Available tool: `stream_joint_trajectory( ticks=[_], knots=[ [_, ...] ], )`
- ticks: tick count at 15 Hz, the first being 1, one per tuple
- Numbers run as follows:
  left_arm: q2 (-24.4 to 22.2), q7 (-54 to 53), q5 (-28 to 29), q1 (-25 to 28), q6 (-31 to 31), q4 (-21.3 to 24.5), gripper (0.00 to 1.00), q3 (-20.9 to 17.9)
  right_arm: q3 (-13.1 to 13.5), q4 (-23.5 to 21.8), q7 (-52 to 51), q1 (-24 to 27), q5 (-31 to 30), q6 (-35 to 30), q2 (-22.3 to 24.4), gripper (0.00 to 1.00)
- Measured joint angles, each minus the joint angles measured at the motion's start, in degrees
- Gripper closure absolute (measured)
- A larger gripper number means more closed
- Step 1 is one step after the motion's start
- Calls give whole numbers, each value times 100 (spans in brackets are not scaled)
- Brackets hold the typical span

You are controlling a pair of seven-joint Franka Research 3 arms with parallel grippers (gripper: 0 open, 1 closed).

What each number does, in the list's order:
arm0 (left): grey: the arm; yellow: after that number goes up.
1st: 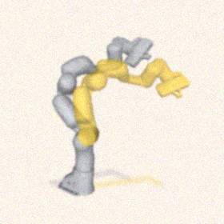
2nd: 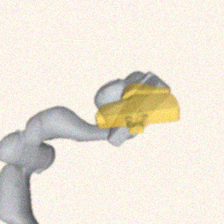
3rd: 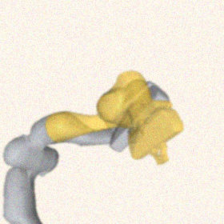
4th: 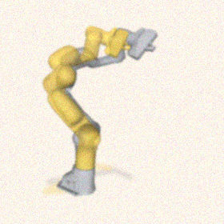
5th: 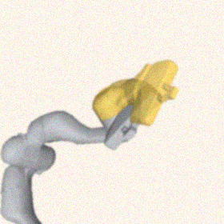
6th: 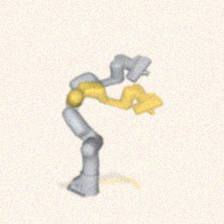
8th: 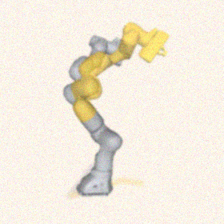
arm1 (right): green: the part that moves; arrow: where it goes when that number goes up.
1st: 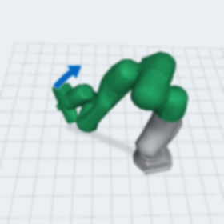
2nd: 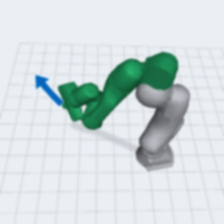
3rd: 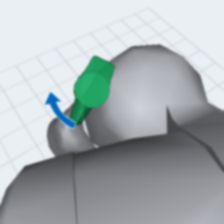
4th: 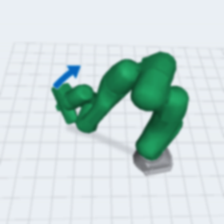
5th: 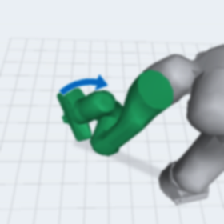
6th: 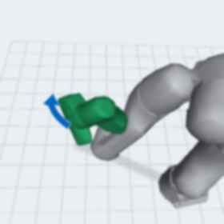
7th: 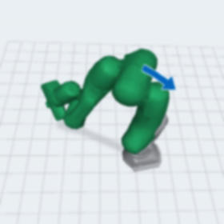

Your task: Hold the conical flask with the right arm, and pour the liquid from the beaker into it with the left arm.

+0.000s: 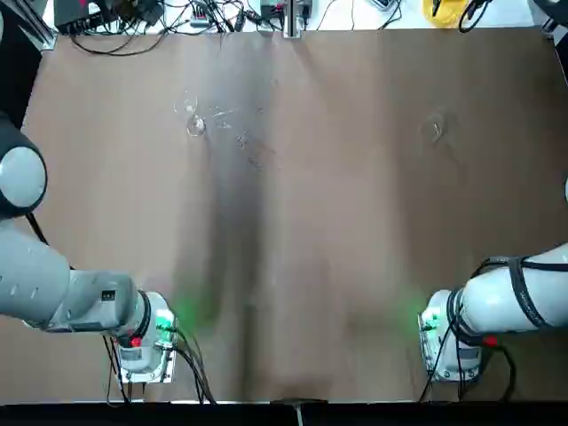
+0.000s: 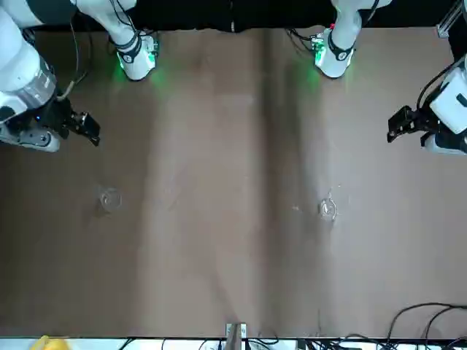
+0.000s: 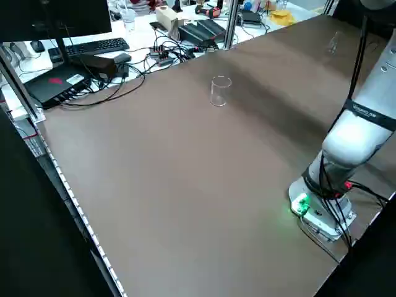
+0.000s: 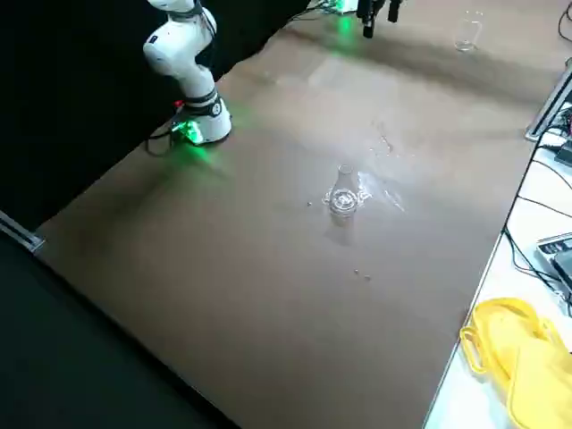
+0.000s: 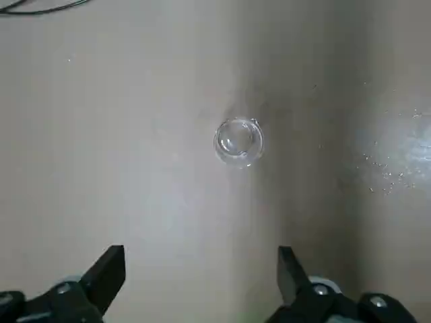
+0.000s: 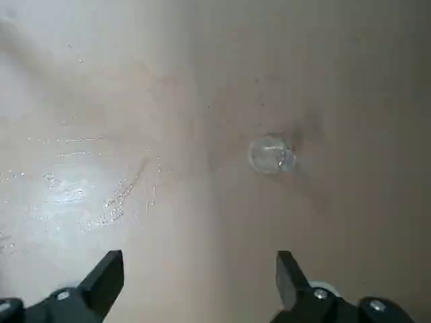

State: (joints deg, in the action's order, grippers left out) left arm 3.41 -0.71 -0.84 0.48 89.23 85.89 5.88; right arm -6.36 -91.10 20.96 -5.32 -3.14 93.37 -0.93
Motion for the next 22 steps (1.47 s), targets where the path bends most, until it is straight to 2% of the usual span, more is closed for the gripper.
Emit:
stream_joint_trajectory(
  ticks=[6,9,13,16,18,20,21,22],
  knots=[
    [8,43,0,45,-143,3,0,-5,-4,-112,-266,72,59,115,-12,0],
    [179,-87,-1,321,-151,43,1,0,-5,-113,-327,118,84,115,-12,0],
    [836,-2284,-91,971,74,58,0,-7,0,-120,-862,467,309,212,-12,0],
    [1252,-3352,-1160,1659,395,55,0,-12,7,-135,-1466,861,486,345,-43,0],
    [1604,-4549,-1835,2030,416,68,0,-5,10,-148,-1771,1043,518,401,-131,0],
    [2033,-5778,-2387,2167,643,80,0,-5,9,-152,-2150,1189,526,436,-284,0],
    [2454,-6682,-2784,2185,883,81,0,0,8,-155,-2865,1347,725,455,-468,0],
    [2637,-7138,-3026,2187,931,81,0,0,9,-156,-3216,1450,896,459,-546,0]
  ],
)
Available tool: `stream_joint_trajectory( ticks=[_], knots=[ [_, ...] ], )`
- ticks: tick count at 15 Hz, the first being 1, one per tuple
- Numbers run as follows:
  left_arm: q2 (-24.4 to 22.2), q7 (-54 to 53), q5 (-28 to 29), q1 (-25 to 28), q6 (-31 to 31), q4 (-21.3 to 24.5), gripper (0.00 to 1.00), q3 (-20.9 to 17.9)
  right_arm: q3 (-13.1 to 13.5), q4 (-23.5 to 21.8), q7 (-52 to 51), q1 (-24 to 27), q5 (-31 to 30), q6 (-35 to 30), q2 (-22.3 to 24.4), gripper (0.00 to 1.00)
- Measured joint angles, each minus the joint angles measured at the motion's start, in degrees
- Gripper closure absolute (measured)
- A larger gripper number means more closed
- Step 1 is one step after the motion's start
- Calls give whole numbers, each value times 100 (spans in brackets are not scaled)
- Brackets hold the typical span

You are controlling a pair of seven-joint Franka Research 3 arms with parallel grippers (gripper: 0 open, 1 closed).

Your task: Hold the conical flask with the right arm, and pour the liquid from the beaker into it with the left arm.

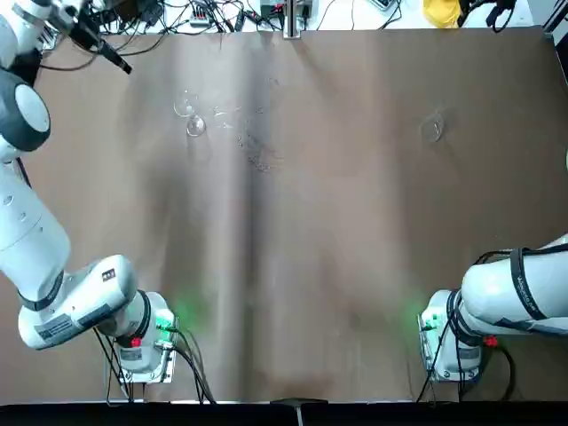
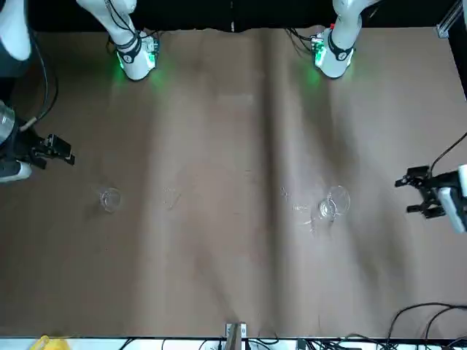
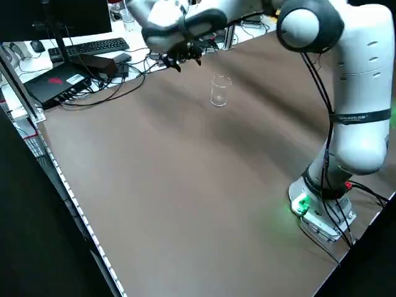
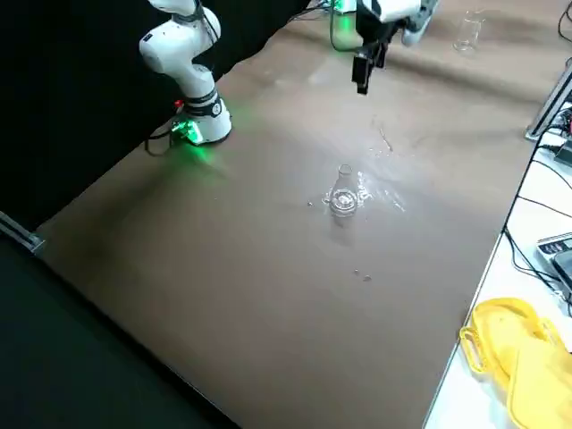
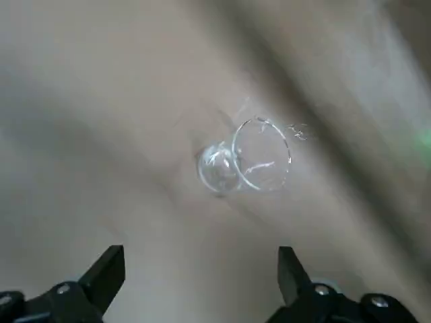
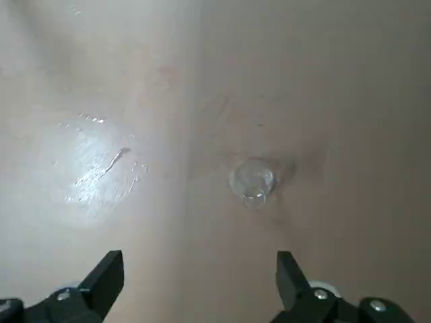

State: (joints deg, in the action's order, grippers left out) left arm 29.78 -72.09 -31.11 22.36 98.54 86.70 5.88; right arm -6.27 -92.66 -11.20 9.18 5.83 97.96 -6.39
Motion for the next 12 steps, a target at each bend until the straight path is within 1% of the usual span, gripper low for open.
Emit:
stream_joint_trajectory(
  ticks=[3,5,8,10,12],
  knots=[
    [485,-1592,-890,134,45,-1,0,-6,1,0,-1184,429,440,-3,-133,0],
    [793,-2709,-1359,291,44,1,0,-7,3,0,-2116,761,797,-44,-165,0],
    [1268,-4513,-2082,476,-4,16,0,-7,4,-14,-3463,1207,1500,-418,-255,0],
    [1644,-5728,-2472,558,-172,41,0,-8,2,-25,-4475,1403,1784,-594,-421,0],
    [2052,-6656,-2764,583,-452,44,0,-6,2,-29,-5635,1551,2099,-864,-642,0]
  ],
)
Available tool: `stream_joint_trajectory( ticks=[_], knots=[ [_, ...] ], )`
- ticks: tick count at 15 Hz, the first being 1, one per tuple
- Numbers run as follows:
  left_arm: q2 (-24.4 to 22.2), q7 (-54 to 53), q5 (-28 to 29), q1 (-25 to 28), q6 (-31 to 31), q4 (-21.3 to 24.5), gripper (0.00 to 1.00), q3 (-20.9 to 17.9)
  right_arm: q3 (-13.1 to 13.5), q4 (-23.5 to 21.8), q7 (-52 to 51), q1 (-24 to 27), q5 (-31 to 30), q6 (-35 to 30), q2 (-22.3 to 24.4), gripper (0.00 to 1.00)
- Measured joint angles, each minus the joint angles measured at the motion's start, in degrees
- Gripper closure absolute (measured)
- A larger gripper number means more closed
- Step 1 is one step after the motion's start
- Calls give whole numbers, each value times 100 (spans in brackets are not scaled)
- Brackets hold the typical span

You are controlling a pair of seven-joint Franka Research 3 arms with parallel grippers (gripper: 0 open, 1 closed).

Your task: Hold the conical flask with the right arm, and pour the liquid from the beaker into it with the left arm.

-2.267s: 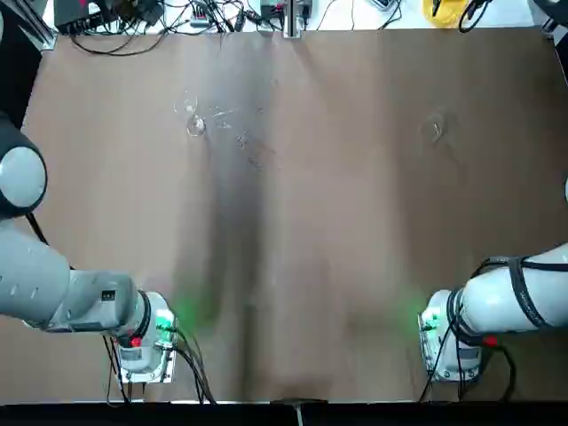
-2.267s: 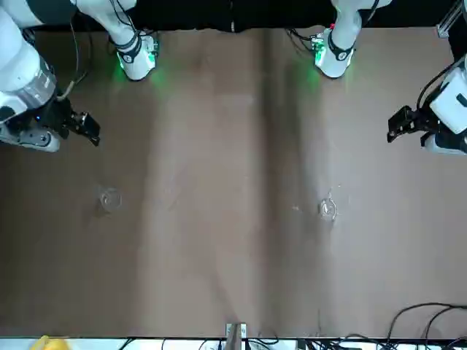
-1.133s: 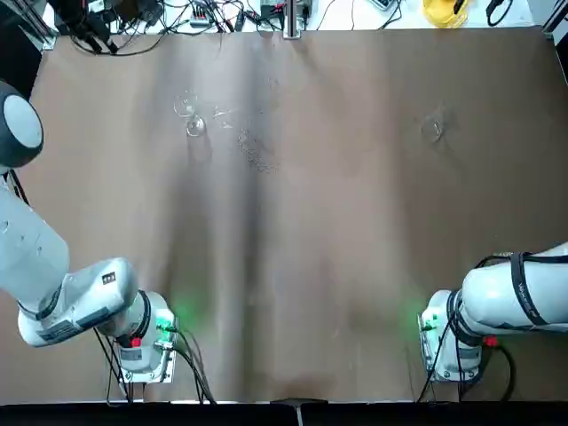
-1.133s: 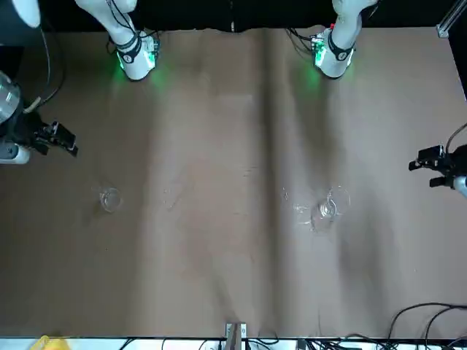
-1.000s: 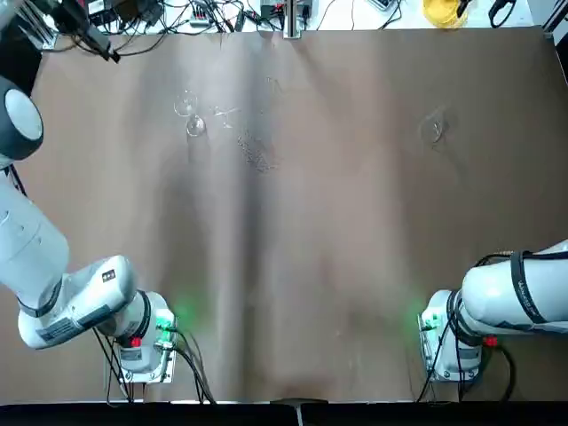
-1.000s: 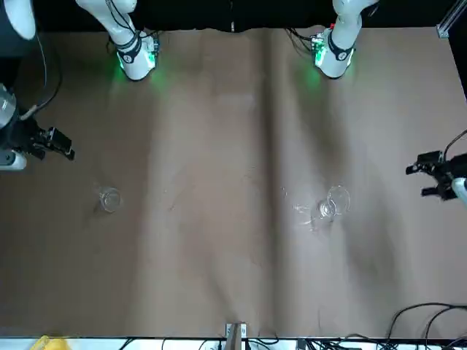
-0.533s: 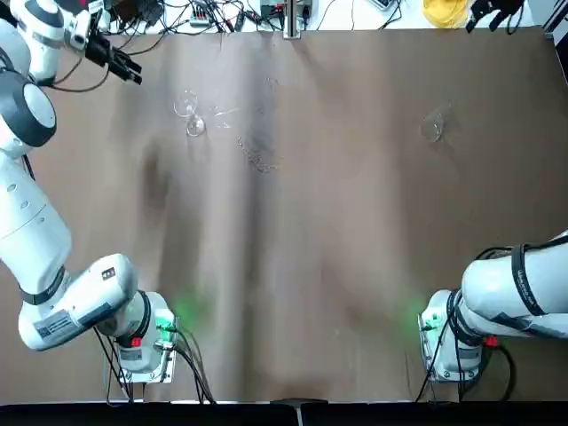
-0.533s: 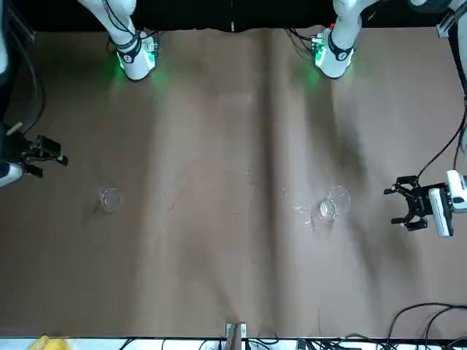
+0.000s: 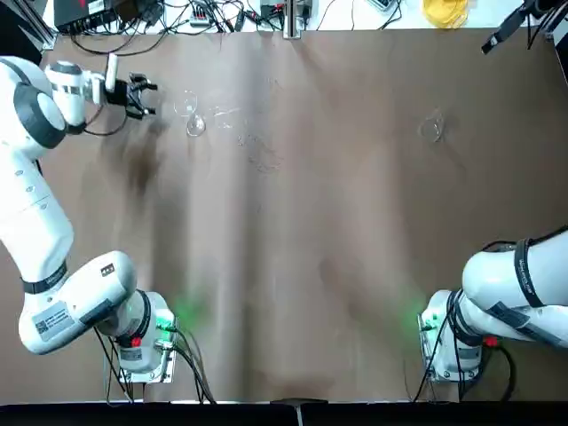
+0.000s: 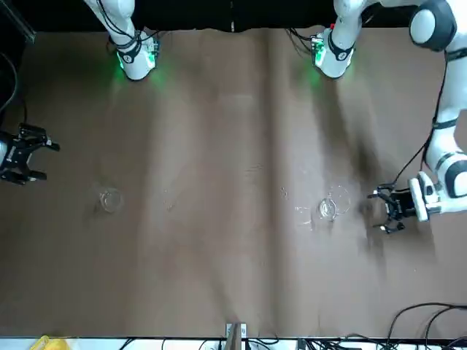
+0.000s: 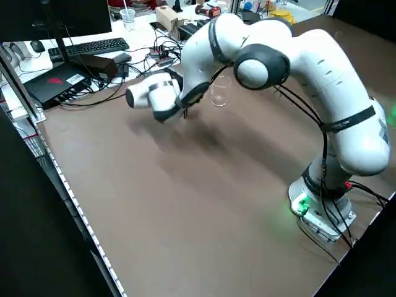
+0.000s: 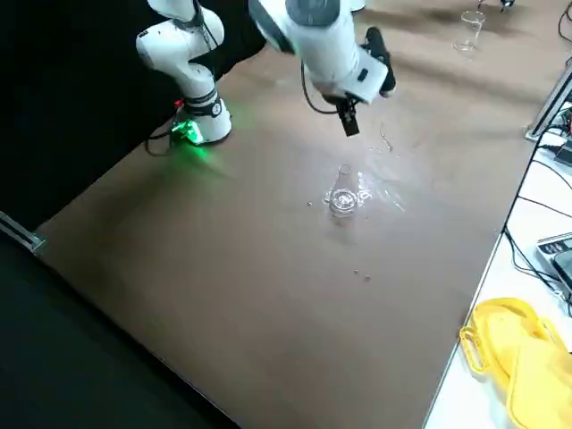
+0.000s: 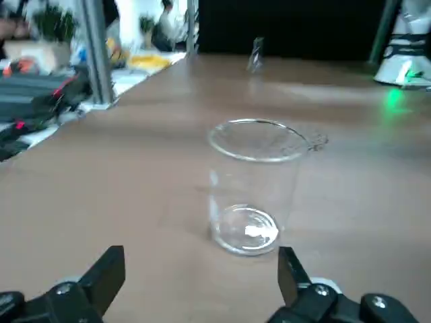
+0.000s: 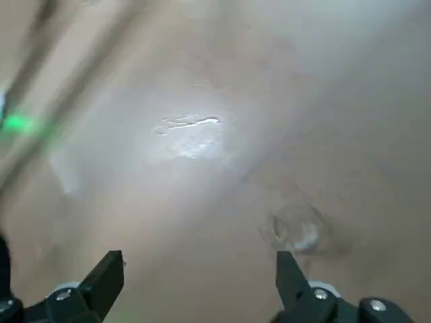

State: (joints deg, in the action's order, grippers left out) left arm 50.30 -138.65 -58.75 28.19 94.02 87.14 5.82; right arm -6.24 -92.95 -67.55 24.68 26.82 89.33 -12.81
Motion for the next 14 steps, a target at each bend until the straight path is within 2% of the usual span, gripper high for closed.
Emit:
stream_joint_trajectory(
  ticks=[4,9,10,14],
  knots=[
    [539,-667,-322,-26,-471,-20,0,68,0,-4,-1934,370,514,-277,-402,0],
    [761,-690,-330,-177,-641,-118,0,169,0,-21,-4059,716,1309,-637,-1100,0],
    [840,-690,-373,-269,-661,-189,0,280,-1,-27,-4628,755,1670,-812,-1416,0],
    [896,-692,-429,-362,-718,-253,0,364,-1,-39,-5665,818,2295,-847,-2107,0]
  ],
)
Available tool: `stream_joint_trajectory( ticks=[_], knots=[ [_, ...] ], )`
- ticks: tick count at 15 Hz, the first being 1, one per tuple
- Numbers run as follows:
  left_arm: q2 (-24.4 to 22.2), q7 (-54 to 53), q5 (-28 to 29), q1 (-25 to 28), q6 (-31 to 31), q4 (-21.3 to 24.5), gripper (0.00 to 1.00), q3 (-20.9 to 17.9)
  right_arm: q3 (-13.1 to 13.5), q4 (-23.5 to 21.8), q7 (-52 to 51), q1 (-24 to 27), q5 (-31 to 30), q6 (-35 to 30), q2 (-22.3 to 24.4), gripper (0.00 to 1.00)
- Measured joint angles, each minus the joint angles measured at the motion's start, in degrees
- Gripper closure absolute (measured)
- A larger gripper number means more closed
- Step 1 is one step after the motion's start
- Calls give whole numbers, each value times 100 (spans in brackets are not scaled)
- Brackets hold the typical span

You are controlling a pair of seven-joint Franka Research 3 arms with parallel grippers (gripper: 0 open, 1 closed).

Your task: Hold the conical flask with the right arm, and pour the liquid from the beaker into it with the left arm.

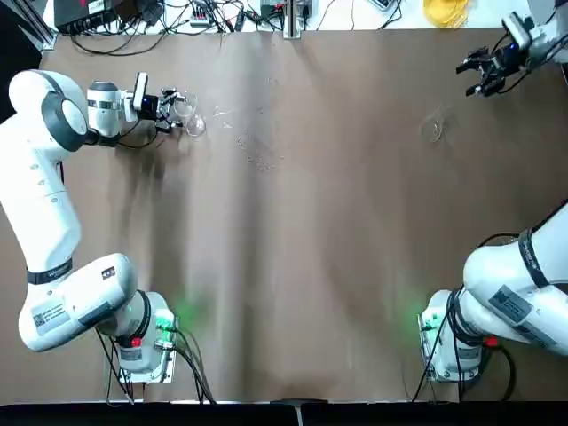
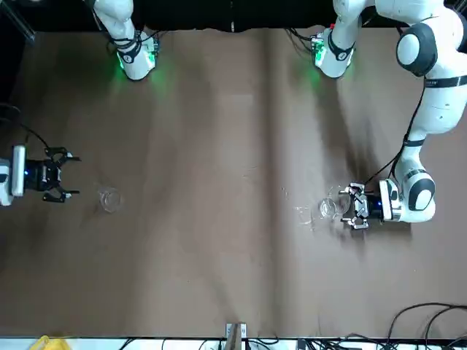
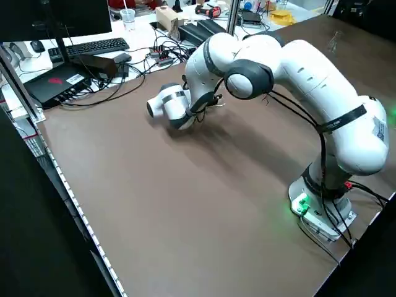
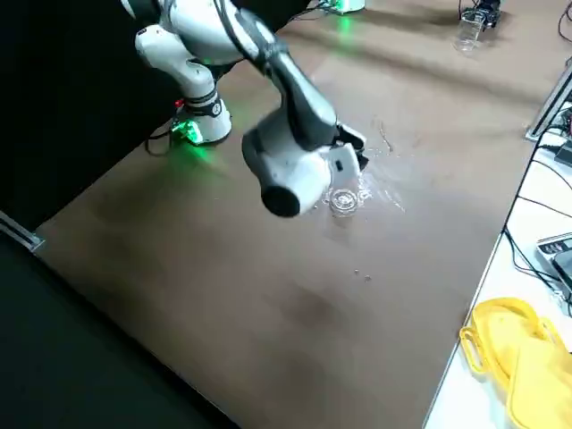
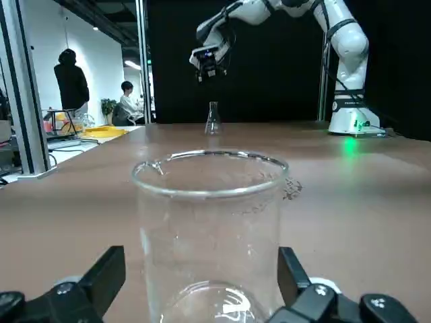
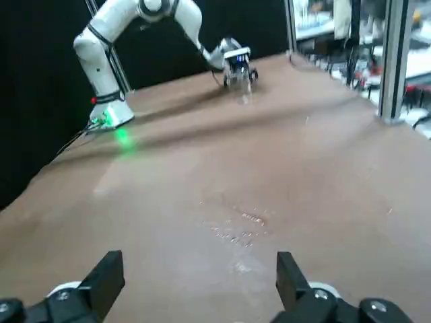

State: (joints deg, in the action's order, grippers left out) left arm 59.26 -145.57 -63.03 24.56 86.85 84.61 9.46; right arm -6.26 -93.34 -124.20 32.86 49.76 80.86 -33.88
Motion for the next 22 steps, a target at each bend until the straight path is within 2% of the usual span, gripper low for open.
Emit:
stream_joint_trajectory(
  ticks=[3,9,10,13,14,22],
  knots=[
    [59,-4,-92,0,-23,-75,0,3,1,5,-646,109,156,-24,-321,1],
    [180,-6,-287,-164,-28,-135,1,7,0,10,-1478,138,184,-38,-635,5],
    [196,-6,-288,-177,-28,-135,1,6,0,12,-1562,157,185,-38,-699,9],
    [250,-6,-290,-213,-28,-136,1,4,0,13,-1692,212,218,-38,-897,11],
    [266,-6,-293,-234,-28,-137,1,4,0,15,-1693,219,243,-38,-946,16],
    [293,-87,-367,-433,-53,-141,1,5,-27,30,-1694,218,384,-37,-1246,20]
  ],
)
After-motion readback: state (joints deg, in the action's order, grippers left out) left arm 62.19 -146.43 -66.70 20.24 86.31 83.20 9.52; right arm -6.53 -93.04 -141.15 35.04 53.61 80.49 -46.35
